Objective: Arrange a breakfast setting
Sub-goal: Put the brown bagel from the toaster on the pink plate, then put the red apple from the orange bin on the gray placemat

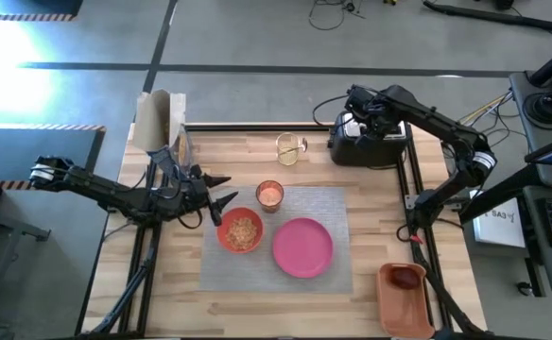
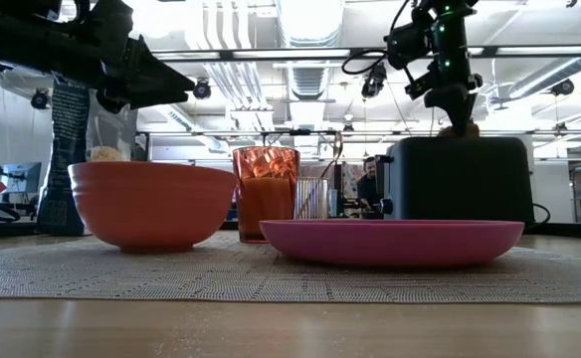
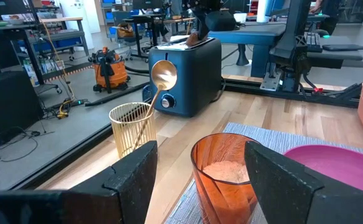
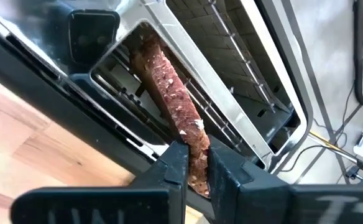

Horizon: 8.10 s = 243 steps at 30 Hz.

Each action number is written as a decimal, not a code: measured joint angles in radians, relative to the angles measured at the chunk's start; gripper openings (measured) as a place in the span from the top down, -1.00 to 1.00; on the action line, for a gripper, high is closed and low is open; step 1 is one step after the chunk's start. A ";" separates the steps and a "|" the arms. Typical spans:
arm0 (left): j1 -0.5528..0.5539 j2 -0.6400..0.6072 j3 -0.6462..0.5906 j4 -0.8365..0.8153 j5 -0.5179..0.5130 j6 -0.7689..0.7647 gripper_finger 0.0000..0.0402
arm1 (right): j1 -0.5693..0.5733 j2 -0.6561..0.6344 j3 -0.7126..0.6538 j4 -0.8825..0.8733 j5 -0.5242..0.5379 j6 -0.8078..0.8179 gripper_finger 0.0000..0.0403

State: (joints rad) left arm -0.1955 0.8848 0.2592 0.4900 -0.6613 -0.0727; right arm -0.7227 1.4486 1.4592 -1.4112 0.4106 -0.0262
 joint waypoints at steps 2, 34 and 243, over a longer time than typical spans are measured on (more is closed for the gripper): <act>0.000 0.000 0.000 0.000 0.000 0.000 -0.11 | 0.000 -0.001 0.009 -0.007 -0.002 0.000 0.83; 0.000 0.000 0.000 -0.003 0.000 -0.017 -0.11 | 0.035 -0.029 0.477 -0.161 -0.559 0.179 0.83; -0.021 -0.004 0.001 -0.011 0.261 -0.048 -0.11 | 1.473 -0.049 -0.389 0.335 -0.968 1.355 0.32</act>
State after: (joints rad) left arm -0.2163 0.8810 0.2604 0.4793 -0.4007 -0.1211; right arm 0.7506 1.3991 1.0701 -1.0767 -0.5570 1.3287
